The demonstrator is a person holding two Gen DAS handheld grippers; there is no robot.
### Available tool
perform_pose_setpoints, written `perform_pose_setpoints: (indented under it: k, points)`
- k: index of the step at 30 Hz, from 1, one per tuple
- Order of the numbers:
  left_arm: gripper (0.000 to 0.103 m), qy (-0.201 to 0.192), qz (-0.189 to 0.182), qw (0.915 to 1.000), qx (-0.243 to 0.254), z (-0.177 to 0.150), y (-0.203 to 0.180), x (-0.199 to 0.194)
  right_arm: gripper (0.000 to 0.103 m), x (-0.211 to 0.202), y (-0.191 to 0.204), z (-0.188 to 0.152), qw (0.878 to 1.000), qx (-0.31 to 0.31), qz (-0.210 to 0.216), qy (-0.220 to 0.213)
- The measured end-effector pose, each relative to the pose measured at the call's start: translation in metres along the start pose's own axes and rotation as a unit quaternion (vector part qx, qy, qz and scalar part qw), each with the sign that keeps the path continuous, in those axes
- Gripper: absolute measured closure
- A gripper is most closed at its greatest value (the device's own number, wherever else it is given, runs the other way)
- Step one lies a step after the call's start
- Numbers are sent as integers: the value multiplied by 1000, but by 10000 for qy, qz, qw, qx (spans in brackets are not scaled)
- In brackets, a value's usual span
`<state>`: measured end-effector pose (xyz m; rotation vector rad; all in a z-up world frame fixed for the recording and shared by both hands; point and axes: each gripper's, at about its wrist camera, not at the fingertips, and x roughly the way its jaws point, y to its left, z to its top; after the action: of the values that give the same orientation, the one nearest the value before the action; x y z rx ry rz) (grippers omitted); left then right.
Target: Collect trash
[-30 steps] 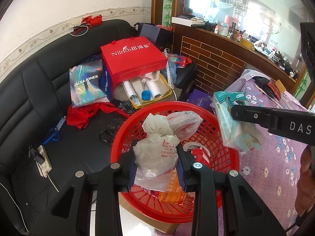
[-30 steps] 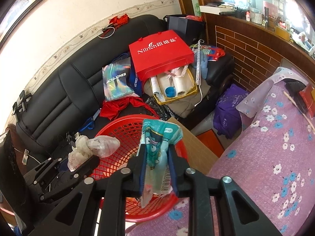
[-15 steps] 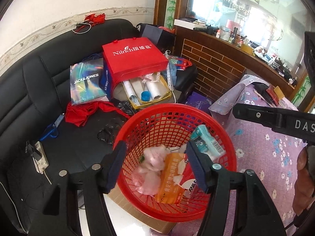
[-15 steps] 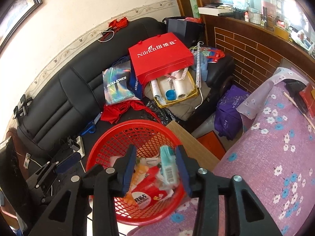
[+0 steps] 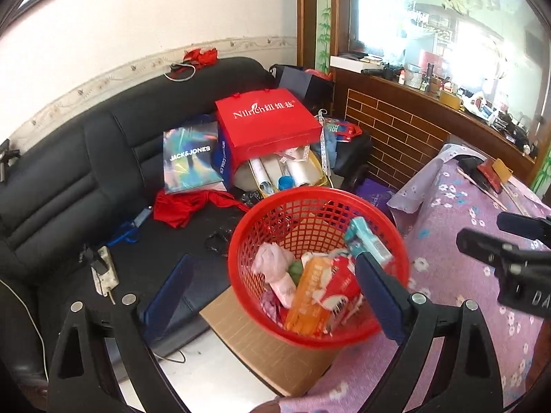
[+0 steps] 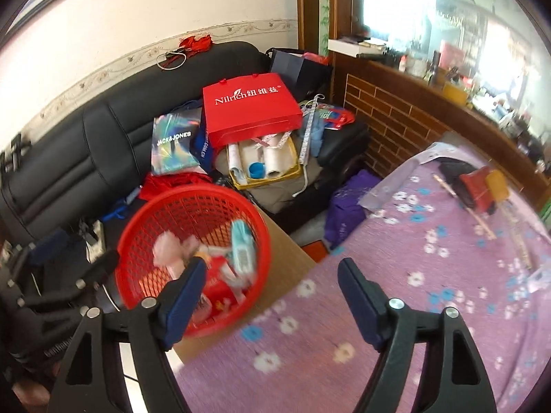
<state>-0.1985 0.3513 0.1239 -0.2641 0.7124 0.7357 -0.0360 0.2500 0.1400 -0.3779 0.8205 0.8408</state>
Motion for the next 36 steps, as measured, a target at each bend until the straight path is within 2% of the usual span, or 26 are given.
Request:
perform_pose_setpoints:
  k: [2,4,6,10,13,20,23,36]
  points:
    - [3,-71,188,9998,33,-7,-5,-14,16,-14,-1,-14,9998,-136,-104,-46]
    - [3,-155,463,9988,39,-14,-11,-28,15,-30,-3,-30,9995,-249,-171,-83]
    - [3,-221,527,9984,50,-19,-16,-41,14,-46,-7,-47,9989,-376,-256,-89]
    - [2,-68,659,9978,48,-32,-28,-60,14,-75,-21,-76,9975,-566,-405,-141]
    - [2,-19,959,9953,141,-47,-42,-77,14,-96,-36,-98,9969,-616,-471,-153]
    - [2,135,1062,9942,104,-75,-68,-112,12,-126,-59,-132,9969,-611,-436,-234]
    - [2,193,1116,9935,119,-85,-76,-122,12,-130,-62,-143,9973,-674,-252,-171]
    - [2,195,1298,9913,-1,-113,-89,-152,12,-150,-59,-168,9935,-1085,-33,-342]
